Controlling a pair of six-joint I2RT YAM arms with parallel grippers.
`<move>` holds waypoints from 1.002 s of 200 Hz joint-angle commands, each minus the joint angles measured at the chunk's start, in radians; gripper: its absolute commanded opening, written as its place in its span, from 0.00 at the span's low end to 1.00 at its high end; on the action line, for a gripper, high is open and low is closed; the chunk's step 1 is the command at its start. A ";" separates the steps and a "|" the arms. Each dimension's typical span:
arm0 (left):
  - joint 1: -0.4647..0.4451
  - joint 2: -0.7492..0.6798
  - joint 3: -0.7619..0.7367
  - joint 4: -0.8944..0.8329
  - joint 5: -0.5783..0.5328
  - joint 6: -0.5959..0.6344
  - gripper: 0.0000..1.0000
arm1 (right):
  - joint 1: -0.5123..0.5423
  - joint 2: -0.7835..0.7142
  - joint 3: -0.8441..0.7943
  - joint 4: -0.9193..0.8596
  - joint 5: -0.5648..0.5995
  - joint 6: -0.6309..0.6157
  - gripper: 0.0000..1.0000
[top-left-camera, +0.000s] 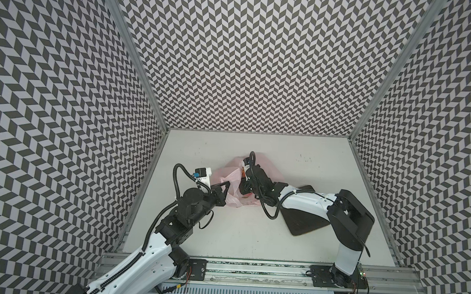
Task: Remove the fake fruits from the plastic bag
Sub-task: 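Push the right gripper down into the bag toward the fruits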
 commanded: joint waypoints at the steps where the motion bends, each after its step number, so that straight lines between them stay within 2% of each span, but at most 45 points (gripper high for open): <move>1: -0.005 -0.010 0.013 -0.110 -0.065 -0.038 0.00 | -0.021 0.065 0.050 0.018 -0.003 0.082 0.55; 42: -0.004 0.071 0.110 -0.424 -0.261 -0.168 0.00 | -0.052 0.116 0.027 0.009 0.005 0.156 0.64; 79: -0.004 0.205 0.157 -0.504 -0.250 -0.228 0.00 | -0.058 0.139 0.007 0.022 -0.038 0.224 0.65; 106: -0.004 0.229 0.154 -0.490 -0.242 -0.204 0.00 | -0.059 0.134 0.001 0.026 -0.032 0.272 0.69; 143: -0.005 0.184 0.091 -0.436 -0.226 -0.133 0.00 | -0.054 0.145 -0.048 0.047 -0.067 0.281 0.68; 200: -0.005 0.030 -0.002 -0.367 -0.213 0.029 0.00 | -0.017 0.066 -0.193 0.109 -0.030 0.177 0.68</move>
